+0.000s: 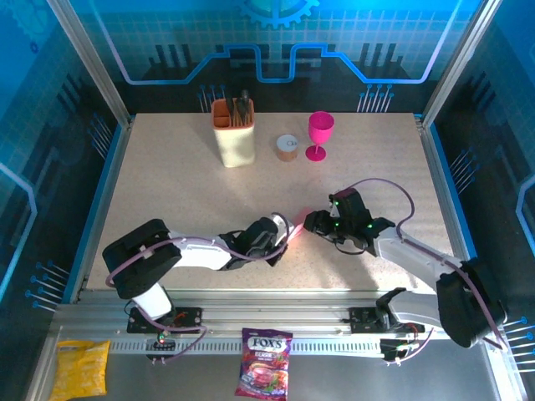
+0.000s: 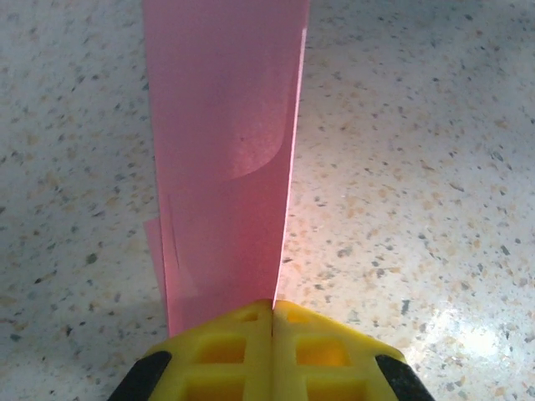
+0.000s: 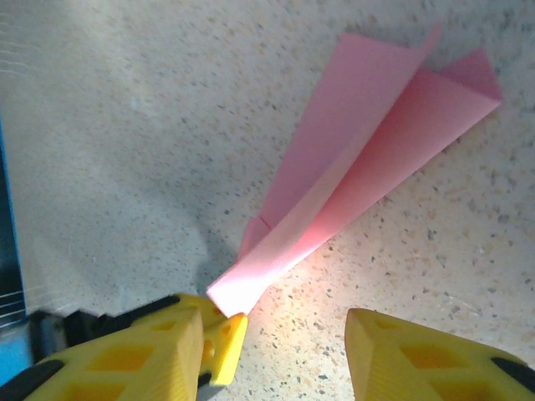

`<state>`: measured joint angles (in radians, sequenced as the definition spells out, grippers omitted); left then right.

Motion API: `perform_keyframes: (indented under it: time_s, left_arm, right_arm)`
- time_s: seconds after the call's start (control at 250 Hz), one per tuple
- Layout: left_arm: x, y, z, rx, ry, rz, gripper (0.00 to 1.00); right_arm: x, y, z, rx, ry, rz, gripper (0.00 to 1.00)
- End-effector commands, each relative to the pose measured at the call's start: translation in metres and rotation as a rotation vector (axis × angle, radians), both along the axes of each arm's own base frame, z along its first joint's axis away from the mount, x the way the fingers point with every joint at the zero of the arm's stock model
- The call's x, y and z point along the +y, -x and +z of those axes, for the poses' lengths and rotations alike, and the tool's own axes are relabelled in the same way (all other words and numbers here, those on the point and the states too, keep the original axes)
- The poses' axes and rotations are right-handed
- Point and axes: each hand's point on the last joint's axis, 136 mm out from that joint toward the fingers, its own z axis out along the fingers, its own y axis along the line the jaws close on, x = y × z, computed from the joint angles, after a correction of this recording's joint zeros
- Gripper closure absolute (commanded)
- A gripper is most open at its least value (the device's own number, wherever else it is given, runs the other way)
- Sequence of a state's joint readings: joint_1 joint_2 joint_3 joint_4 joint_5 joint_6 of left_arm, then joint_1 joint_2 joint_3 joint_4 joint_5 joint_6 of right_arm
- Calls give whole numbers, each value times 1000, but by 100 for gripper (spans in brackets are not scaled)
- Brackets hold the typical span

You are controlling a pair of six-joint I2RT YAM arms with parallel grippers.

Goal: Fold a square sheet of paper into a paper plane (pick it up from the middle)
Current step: Fold the wing for the fifth time at the center of the table.

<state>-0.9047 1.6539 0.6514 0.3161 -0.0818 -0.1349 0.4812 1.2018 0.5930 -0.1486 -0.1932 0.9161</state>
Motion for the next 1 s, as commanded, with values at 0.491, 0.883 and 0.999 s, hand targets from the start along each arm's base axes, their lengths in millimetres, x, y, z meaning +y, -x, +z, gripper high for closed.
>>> perform_keyframes:
  time_s: [0.491, 0.883, 0.999]
  left_arm:
    - [-15, 20, -1, 326, 115, -48, 100]
    - [-20, 14, -9, 468, 115, -18, 100]
    - [-17, 12, -15, 486, 127, -4, 100]
  right_arm:
    - [5, 21, -13, -37, 4, 142, 69]
    - [23, 12, -16, -48, -9, 177, 81]
    - [29, 10, -14, -59, -13, 184, 82]
